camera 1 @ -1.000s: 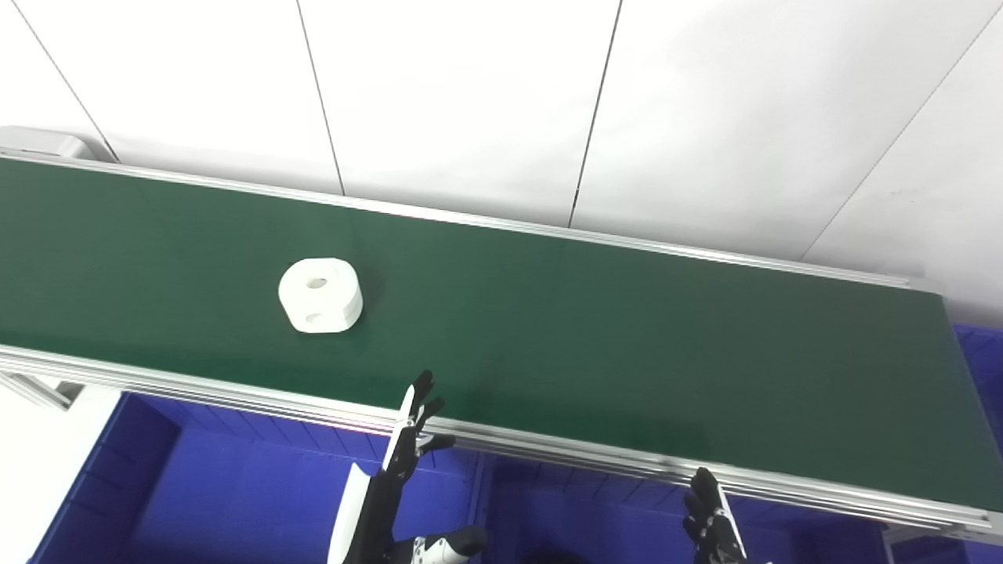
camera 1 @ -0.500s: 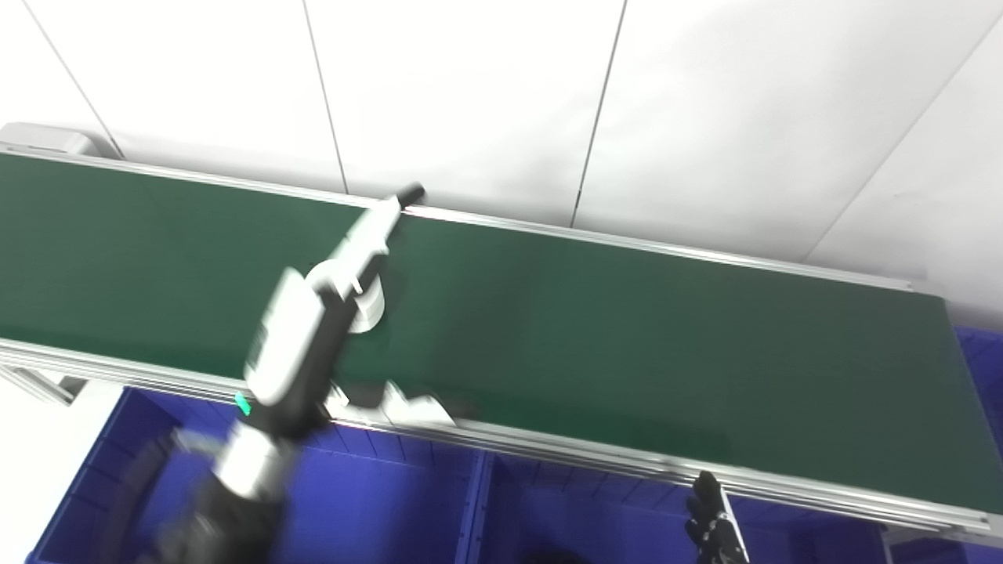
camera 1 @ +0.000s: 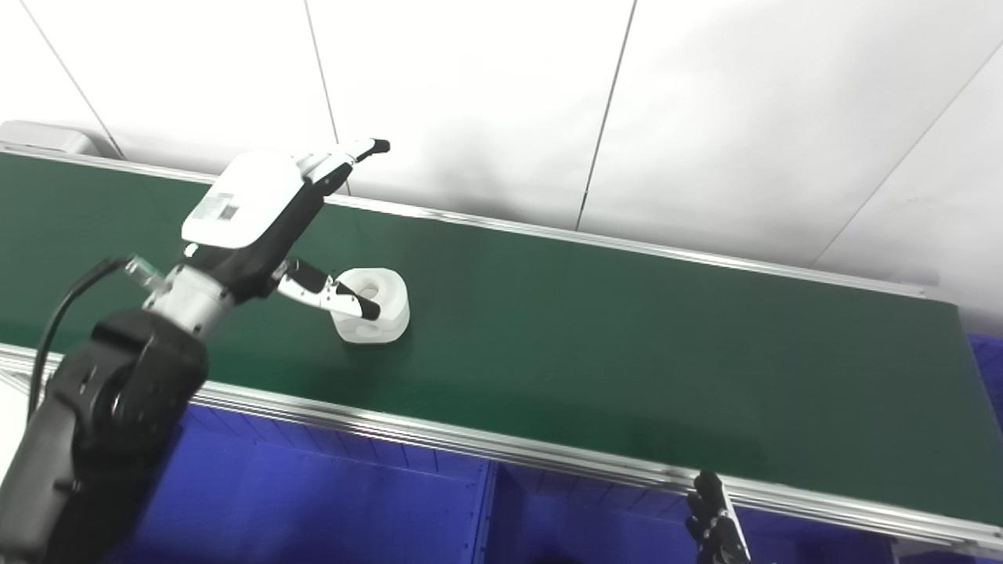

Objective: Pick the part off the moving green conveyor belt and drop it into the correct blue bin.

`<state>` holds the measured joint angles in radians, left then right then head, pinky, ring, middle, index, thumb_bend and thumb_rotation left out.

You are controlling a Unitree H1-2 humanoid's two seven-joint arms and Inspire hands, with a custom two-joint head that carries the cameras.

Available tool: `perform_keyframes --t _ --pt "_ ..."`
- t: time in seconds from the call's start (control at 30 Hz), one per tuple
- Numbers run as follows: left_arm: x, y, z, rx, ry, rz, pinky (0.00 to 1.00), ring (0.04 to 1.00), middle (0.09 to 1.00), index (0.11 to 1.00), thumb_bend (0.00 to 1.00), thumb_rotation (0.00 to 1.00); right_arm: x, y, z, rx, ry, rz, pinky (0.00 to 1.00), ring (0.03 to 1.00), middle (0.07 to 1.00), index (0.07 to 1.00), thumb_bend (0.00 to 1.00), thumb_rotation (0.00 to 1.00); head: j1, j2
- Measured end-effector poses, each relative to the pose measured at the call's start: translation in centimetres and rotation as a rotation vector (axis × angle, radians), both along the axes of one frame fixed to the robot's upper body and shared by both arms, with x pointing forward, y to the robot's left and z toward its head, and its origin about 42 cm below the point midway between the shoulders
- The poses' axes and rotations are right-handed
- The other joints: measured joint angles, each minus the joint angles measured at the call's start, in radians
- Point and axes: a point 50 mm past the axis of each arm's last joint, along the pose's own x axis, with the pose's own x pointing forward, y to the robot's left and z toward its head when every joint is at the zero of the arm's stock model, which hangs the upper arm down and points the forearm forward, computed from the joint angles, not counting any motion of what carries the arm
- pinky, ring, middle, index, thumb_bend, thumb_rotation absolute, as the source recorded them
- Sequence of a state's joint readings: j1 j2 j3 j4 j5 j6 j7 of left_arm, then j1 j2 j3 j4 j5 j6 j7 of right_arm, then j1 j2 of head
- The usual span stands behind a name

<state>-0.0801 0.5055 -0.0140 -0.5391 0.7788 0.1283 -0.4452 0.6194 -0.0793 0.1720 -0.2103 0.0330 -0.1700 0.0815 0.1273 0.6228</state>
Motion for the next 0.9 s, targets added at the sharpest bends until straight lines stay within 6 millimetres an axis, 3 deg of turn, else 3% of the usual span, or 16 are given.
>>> perform_keyframes --t 0.4,0.57,0.8,0.9 --pt "4.6 -0.5 -3.1 0.031 0.335 -0.048 0.94 0.944 0.951 0.961 1.0 0.29 0.1 0.2 0.1 0.005 -0.006 0.007 1.0 1.0 1.0 1.0 1.0 1.0 -0.009 0.012" --pt "6.1 -1.9 -4.9 0.002 0.506 -0.091 0.98 0.982 0.985 0.994 1.0 0.39 0.2 0.5 0.1 0.012 -0.009 0.006 1.0 1.0 1.0 1.0 1.0 1.0 -0.014 0.015" --pt "6.5 -4.6 -7.6 -0.046 0.622 -0.131 0.93 0.99 0.994 0.999 1.0 0.37 0.3 0.7 0.2 0.018 -0.011 0.007 1.0 1.0 1.0 1.0 1.0 1.0 -0.025 0.017" --pt "6.8 -5.4 -8.6 -0.043 0.578 -0.104 0.94 0.952 0.956 0.947 1.0 0.33 0.2 0.8 0.2 0.02 -0.011 0.01 1.0 1.0 1.0 1.0 1.0 1.0 -0.029 0.017"
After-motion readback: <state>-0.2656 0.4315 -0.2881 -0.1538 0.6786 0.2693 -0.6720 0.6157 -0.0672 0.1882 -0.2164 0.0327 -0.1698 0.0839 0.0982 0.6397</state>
